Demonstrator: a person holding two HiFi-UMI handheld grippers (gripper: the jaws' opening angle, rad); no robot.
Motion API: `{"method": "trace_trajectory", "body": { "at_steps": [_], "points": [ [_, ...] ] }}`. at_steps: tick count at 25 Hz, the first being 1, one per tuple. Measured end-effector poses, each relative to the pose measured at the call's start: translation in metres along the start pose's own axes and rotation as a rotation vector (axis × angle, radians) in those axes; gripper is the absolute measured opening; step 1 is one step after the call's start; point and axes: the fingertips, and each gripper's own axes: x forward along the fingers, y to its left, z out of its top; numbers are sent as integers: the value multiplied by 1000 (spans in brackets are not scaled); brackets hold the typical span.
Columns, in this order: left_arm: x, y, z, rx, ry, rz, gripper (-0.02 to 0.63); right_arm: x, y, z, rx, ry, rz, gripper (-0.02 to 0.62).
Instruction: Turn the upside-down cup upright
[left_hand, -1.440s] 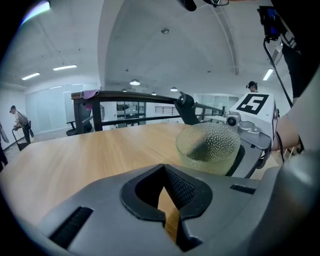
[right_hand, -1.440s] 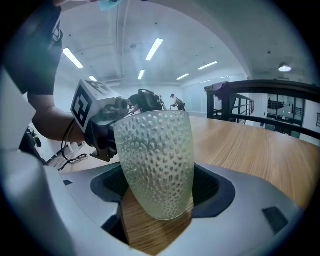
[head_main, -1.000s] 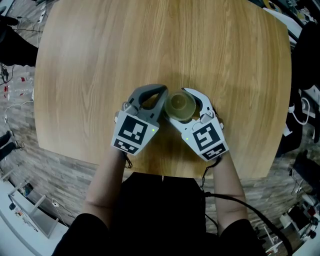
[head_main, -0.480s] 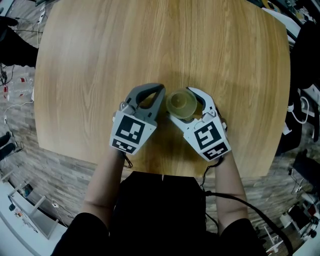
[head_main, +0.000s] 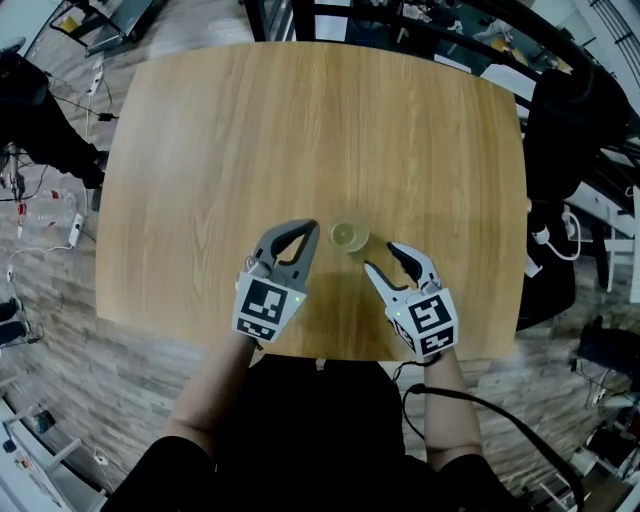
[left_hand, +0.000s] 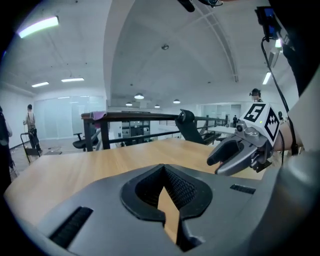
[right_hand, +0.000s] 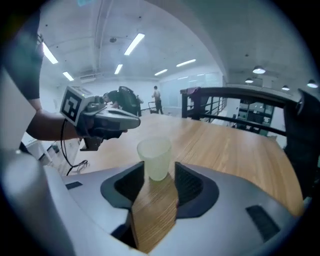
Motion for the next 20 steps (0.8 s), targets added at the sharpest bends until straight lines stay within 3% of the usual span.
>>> {"method": "trace_trajectory", "body": {
  "at_steps": [1, 3, 11, 17, 20],
  "points": [
    [-11, -7, 14, 1, -12, 0, 8, -16, 2, 14, 15, -34, -36, 155],
    [-35, -19, 39, -10, -35, -3, 8, -42, 10, 42, 43, -89, -78, 72],
    [-106, -68, 100, -66, -145, -5, 8, -107, 60, 120, 47, -282, -240, 15],
    [-130, -86, 117, -106, -192, 27, 8, -126, 77, 140, 36, -328, -284, 14],
    [-137, -88, 125, -80, -213, 18, 8, -129, 82, 149, 31, -358, -309, 14]
  ]
}}
